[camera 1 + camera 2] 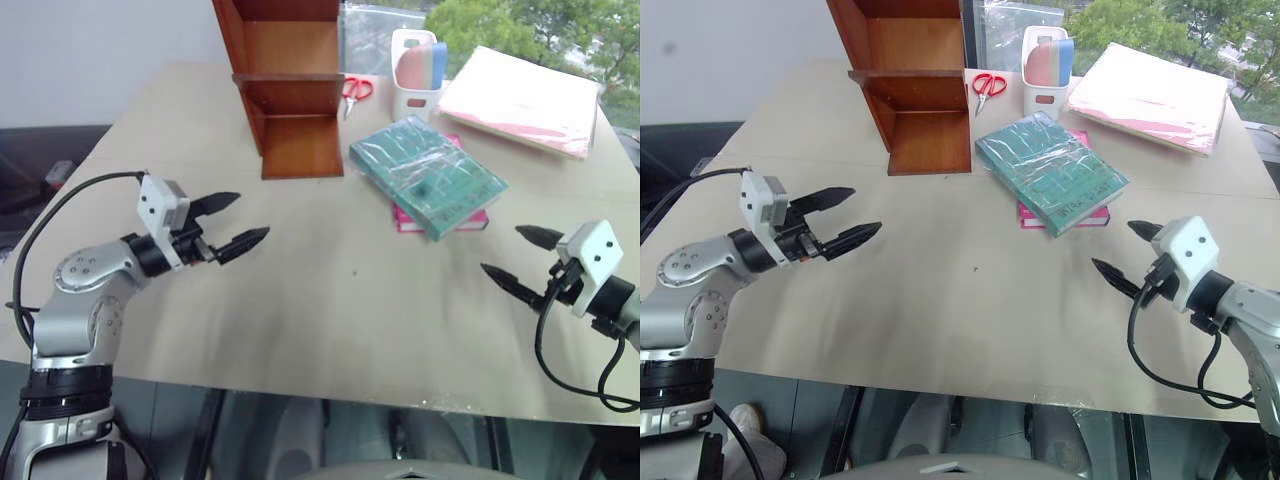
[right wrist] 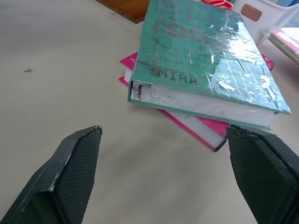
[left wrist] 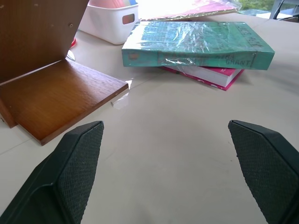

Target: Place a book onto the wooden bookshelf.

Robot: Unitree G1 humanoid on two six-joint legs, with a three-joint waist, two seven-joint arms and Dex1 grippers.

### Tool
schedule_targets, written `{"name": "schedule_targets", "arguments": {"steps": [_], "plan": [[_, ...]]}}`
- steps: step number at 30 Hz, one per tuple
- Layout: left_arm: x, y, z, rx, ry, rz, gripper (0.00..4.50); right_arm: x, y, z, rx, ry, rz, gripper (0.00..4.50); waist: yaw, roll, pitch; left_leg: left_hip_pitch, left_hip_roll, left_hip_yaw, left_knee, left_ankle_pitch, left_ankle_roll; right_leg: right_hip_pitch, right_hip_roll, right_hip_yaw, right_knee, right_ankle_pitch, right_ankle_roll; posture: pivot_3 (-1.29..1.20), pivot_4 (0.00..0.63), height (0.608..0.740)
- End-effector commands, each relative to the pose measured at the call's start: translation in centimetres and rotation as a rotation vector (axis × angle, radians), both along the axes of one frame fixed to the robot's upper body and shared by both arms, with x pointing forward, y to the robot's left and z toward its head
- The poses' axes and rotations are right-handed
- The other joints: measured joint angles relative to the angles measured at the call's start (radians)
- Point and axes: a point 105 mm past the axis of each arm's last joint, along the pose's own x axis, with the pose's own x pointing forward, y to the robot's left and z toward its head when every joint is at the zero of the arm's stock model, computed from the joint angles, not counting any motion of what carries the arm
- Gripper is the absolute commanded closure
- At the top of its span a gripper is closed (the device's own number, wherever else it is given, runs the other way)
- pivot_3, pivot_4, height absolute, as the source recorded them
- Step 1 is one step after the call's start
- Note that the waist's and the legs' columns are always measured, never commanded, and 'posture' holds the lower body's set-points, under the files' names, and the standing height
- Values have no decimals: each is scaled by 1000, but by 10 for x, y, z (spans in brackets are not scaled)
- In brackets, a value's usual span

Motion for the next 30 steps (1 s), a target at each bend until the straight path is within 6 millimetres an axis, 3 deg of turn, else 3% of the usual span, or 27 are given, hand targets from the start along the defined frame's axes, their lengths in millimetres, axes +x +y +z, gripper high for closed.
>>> {"name": "schedule_targets", "arguments": {"steps": [1, 7, 11, 14, 21, 24, 30], "plan": [[9, 0, 7, -28, -24, 46, 0, -4, 12, 14, 23, -66, 53, 120, 0, 0, 0, 0, 0, 0, 0, 0, 0, 0, 0, 0, 0, 0, 0, 0, 150, 740], [26, -32, 10, -265, 137, 90, 0, -12, 33, 16, 19, -90, 146, 120, 1, -1, 0, -1, 0, -1, 2, 0, 0, 0, 0, -1, 0, 0, 0, 0, 150, 740], [53, -85, -3, -491, 520, 22, 0, -11, 48, 19, 51, -118, 169, 120, 8, -1, 0, -1, -1, -2, 3, 0, 0, 0, 0, -2, 2, 0, 0, 0, 150, 740], [79, -106, -22, -581, 692, 81, 0, -10, 55, 22, 81, -136, 168, 120, 8, -1, 0, -2, -1, -5, 6, 0, 0, 2, 1, -4, 3, 0, 1, 0, 150, 740], [109, -157, -41, -757, 891, 82, 0, -10, 65, 27, 103, -173, 172, 120, 0, -2, 0, -3, -2, -4, 4, 2, -2, 0, 1, -3, 2, 0, 1, 0, 150, 740], [122, -185, -34, -899, 938, 52, 0, -8, 70, 30, 109, -196, 171, 120, 8, -2, 0, -3, -2, -4, 4, 2, -3, 0, 0, -4, 1, 0, 1, 0, 150, 740], [130, -209, -22, -1032, 974, 14, 0, -6, 71, 31, 99, -215, 157, 120, -1, -3, 0, -6, -6, -4, 4, 3, -4, -2, -3, -4, 0, 0, 2, 0, 150, 740]]}}
